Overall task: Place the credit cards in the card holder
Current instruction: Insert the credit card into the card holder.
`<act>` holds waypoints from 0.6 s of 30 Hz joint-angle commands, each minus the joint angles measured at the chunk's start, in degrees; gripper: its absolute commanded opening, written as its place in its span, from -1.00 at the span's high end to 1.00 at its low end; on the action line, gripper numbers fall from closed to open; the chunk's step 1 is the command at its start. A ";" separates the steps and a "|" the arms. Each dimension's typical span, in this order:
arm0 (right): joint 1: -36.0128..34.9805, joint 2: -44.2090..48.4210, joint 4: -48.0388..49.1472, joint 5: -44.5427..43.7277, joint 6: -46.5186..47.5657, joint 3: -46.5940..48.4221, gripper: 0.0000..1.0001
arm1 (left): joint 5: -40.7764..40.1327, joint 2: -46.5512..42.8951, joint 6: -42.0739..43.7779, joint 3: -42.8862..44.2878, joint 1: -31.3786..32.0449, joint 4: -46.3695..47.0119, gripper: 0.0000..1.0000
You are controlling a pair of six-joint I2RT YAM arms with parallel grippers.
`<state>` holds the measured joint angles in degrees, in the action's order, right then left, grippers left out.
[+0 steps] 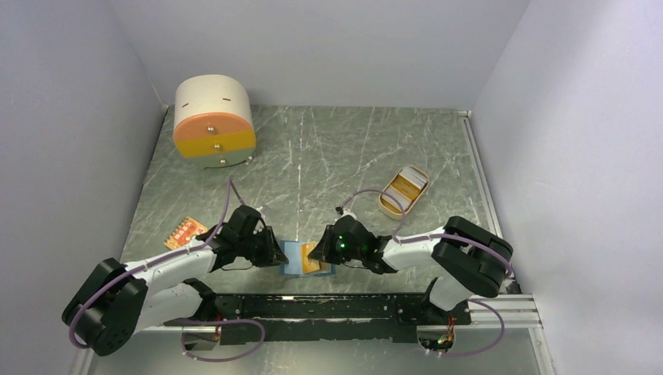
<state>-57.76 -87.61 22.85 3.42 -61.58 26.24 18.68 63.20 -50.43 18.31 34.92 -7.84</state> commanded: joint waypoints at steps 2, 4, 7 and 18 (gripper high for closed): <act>0.11 -3.79 0.36 -1.67 -2.04 -3.52 0.70 | 1.62 -0.37 -0.54 -0.87 -0.30 1.52 0.52; 0.14 -4.32 3.58 -1.51 -2.80 -4.55 0.70 | 1.70 -0.36 -0.62 -1.00 -0.33 1.66 0.52; 0.15 -4.51 6.97 -1.38 -3.88 -5.91 0.71 | 1.97 -0.52 -0.78 -1.36 -0.30 2.11 0.52; 0.27 -6.56 15.66 -1.60 -6.39 -8.06 0.76 | 2.61 0.13 -1.05 -2.67 -0.30 3.86 0.52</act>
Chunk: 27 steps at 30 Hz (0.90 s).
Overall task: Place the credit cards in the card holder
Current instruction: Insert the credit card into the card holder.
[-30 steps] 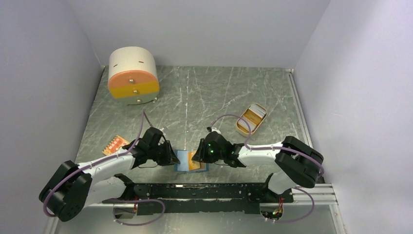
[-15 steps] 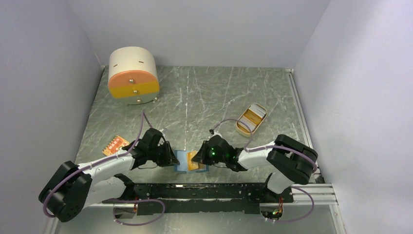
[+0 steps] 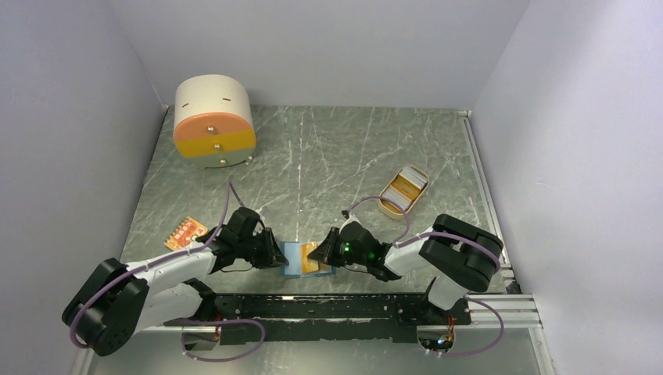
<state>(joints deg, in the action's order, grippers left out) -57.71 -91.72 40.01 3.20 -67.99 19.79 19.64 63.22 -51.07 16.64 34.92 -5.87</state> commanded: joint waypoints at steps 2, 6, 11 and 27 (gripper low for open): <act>0.21 -2.71 -1.21 -1.20 0.00 -1.34 0.76 | 1.59 0.06 -0.43 -1.00 -0.34 1.91 0.52; 0.17 -3.14 1.74 -1.27 -1.31 -2.41 0.78 | 1.69 0.33 -0.56 -1.21 -0.36 2.35 0.52; -0.78 -4.34 4.19 -1.09 -2.97 -2.56 0.78 | 1.88 0.49 -0.76 -1.35 -0.37 2.91 0.52; -2.40 -5.61 6.70 -3.45 -4.48 -2.03 0.73 | 3.03 0.62 -1.23 -1.44 -0.33 4.17 0.51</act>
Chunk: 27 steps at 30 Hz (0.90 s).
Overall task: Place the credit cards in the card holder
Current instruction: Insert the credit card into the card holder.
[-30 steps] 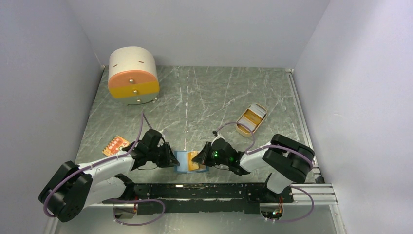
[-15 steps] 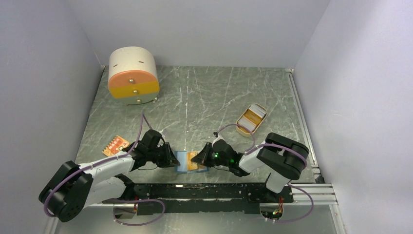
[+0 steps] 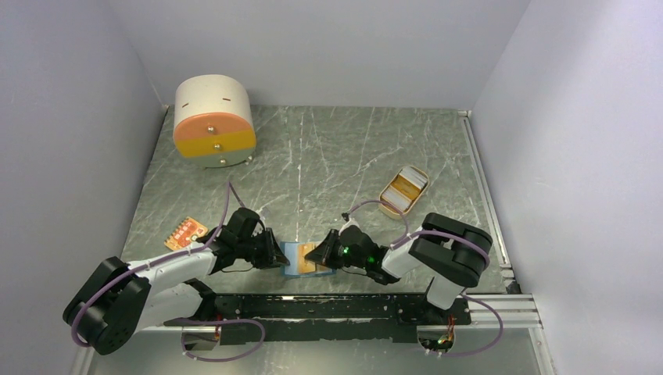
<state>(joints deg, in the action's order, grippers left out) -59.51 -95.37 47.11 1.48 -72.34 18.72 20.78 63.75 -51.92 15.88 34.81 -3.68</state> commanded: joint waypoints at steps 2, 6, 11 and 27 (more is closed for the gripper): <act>-0.71 -2.32 0.06 -1.70 -0.34 -0.90 0.72 | 1.82 -0.30 -0.42 -0.80 -0.20 1.84 0.51; -0.82 -1.26 -2.75 -1.75 0.48 -0.20 0.47 | 1.90 -0.13 -0.48 -0.83 -0.19 2.20 0.48; -0.79 5.60 -28.78 -6.18 8.13 6.40 0.17 | 1.78 1.26 -0.07 -0.60 -0.18 1.98 0.50; -1.03 7.37 -48.47 -9.02 14.47 14.44 0.12 | 1.29 0.86 0.11 -0.41 -0.19 1.32 0.51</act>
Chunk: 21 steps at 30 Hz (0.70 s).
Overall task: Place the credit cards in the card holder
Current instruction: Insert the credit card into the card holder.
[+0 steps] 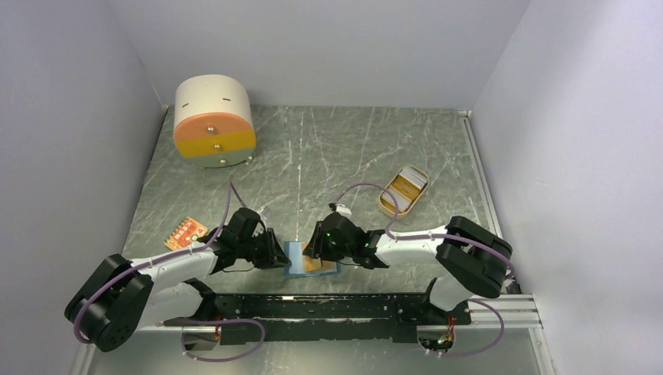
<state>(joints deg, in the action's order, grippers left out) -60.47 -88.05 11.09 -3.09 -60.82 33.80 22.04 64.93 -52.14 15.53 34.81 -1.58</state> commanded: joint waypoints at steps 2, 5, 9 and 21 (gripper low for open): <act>-0.06 0.83 -14.70 -5.57 3.59 0.02 0.10 | -0.03 -0.15 0.28 -0.19 -0.19 -0.56 0.51; -0.08 1.56 -18.06 -7.31 4.54 1.08 0.07 | 0.33 0.47 0.15 -0.47 -0.23 0.25 0.52; -0.24 1.30 -21.25 -7.93 5.94 2.63 0.05 | 0.57 1.01 0.11 -0.75 -0.24 0.82 0.52; -0.41 3.25 -19.24 -7.17 6.09 1.63 0.06 | 7.44 1.47 -1.73 -2.77 -0.19 10.86 0.47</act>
<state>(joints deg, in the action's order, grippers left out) -60.60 -84.40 -4.62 -9.04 -55.70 37.54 24.51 66.39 -52.34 14.57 34.81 2.11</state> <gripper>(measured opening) 0.469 0.248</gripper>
